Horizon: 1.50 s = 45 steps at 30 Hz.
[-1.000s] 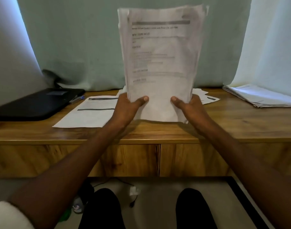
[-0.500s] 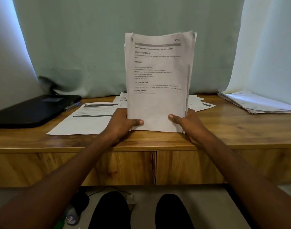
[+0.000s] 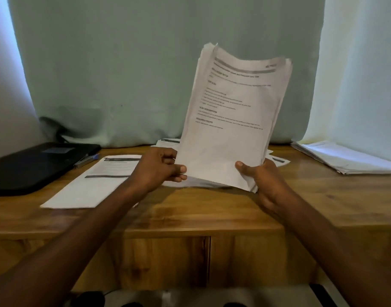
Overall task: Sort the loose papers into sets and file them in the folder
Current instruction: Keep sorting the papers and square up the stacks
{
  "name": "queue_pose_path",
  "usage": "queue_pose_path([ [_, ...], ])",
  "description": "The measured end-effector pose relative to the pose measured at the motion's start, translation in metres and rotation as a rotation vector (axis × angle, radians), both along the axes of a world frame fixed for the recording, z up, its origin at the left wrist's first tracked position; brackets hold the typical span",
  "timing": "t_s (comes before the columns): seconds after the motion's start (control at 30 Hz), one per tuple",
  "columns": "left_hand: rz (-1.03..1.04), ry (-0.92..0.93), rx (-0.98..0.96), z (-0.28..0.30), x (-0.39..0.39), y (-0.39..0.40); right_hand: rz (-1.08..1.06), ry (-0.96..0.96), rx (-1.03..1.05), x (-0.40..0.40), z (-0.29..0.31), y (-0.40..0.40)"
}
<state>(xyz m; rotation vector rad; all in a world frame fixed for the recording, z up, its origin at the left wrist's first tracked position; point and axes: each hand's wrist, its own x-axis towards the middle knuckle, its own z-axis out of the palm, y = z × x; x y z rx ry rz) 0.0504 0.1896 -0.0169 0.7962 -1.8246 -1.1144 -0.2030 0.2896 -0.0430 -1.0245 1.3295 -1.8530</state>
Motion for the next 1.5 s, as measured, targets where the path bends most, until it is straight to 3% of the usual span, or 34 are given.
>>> queue_pose_path([
  [0.17, 0.064, 0.126, 0.067, 0.031, -0.017, -0.055, -0.011, 0.075, -0.050, -0.021, 0.030, -0.055],
  [0.3, 0.083, 0.149, 0.095, 0.043, -0.035, -0.110, 0.076, -0.020, -0.068, -0.039, 0.039, -0.120],
  [0.57, 0.110, 0.205, 0.237, 0.002, -0.066, -0.185, 0.092, -0.043, -0.029, -0.058, 0.001, -0.191],
  [0.97, 0.102, 0.367, 0.281, -0.004, -0.067, -0.175, 0.070, -0.071, -0.061, -0.062, 0.007, -0.189],
  [1.17, 0.155, 0.361, 0.209, 0.000, -0.061, -0.175, 0.204, -0.019, -0.088, -0.063, 0.008, -0.186],
  [1.4, 0.102, 0.351, 0.215, 0.003, -0.057, -0.174, 0.220, -0.051, -0.073, -0.060, 0.011, -0.183],
  [1.5, 0.020, 0.410, 0.308, 0.003, -0.059, -0.170, 0.244, -0.097, -0.030, -0.057, 0.014, -0.178],
])
